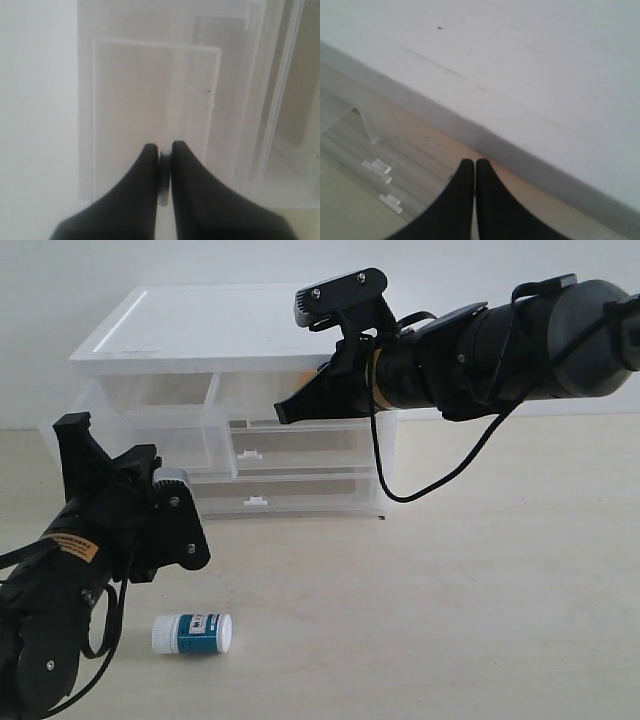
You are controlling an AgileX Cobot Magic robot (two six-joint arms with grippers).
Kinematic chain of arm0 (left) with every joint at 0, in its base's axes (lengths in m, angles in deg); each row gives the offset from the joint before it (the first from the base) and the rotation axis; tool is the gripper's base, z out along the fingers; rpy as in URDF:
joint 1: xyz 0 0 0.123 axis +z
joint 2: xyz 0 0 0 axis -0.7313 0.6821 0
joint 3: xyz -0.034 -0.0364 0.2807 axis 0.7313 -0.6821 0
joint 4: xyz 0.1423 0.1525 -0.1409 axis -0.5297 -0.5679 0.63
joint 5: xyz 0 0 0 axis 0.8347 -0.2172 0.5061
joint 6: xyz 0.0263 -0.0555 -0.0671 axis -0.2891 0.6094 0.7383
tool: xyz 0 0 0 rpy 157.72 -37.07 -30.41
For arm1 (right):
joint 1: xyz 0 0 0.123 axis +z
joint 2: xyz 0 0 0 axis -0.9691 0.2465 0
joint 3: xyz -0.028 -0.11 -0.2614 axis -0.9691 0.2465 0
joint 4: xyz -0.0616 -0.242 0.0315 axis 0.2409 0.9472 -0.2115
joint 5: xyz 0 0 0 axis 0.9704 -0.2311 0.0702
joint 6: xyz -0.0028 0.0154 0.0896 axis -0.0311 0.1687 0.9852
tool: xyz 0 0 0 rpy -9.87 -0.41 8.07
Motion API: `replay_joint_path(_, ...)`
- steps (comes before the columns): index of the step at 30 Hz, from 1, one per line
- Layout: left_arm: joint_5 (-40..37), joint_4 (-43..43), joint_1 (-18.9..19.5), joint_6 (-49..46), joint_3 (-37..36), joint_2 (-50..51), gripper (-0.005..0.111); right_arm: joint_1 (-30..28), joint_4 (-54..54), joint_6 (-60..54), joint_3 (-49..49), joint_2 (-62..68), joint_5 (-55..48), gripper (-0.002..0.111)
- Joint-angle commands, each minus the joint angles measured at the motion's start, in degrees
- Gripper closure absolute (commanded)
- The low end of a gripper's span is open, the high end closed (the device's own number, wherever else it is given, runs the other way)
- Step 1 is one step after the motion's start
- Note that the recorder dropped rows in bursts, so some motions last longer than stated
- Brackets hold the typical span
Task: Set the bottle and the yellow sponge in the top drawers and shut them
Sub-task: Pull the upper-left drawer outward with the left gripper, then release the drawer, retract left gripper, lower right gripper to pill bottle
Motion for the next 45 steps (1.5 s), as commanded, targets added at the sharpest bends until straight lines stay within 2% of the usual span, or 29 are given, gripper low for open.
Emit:
replay_joint_path(1, -0.7, 0.0, -0.5, 0.3, -0.3, -0.3, 0.103, -0.8, -0.2, 0.0, -1.3, 0.4, -4.5, 0.108)
replay_joint_path(10, -0.7, -1.0, -1.1, 3.8, -0.3, -0.4, 0.100, -0.8, -0.5, 0.0, -1.3, 0.4, -4.0, 0.108)
replay_joint_path(13, -0.7, -1.4, -1.1, 6.2, -0.3, -0.4, 0.087, -0.8, -0.5, 0.0, -1.3, 0.4, -4.0, 0.108)
replay_joint_path(19, -0.7, -1.6, -1.1, 8.2, -0.3, -0.4, 0.044, -0.8, -0.5, -0.1, -1.3, 0.4, -4.0, 0.108)
replay_joint_path(22, -0.7, 0.2, -1.1, 11.4, -0.3, -0.4, 0.036, -0.8, -0.5, -0.2, -1.3, 0.4, -4.0, 0.108)
replay_joint_path(28, -0.7, 3.5, -1.1, 23.2, -0.5, -0.4, 0.036, -0.8, -0.5, -0.2, -1.3, 0.4, -3.9, 0.108)
replay_joint_path(36, -0.7, -3.1, -1.1, 47.1, -7.4, -3.8, 0.041, -0.8, -0.8, 0.0, -1.3, 0.3, -4.0, 0.108)
replay_joint_path(39, -0.7, -4.0, -1.1, 56.0, -9.6, -8.1, 0.041, -0.8, -1.9, 0.3, -1.3, 0.3, -2.3, 0.101)
replay_joint_path(41, -0.7, -5.6, -1.1, 61.9, -11.5, -11.7, 0.041, -0.8, -3.0, 0.3, -1.3, 0.3, -0.7, 0.089)
replay_joint_path(42, -0.7, -5.9, -1.1, 68.2, -12.8, -15.1, 0.041, -0.8, -3.6, 0.3, -0.7, 0.1, -0.2, 0.082)
replay_joint_path(43, -0.7, -5.1, -1.1, 71.4, -13.2, -16.9, 0.041, -0.8, -3.7, 0.4, -0.4, -0.3, 0.0, 0.081)
replay_joint_path(45, -6.4, -3.7, -1.0, 74.9, -13.4, -20.8, 0.041, -0.8, -4.3, 0.5, 0.9, -1.0, 0.5, 0.081)
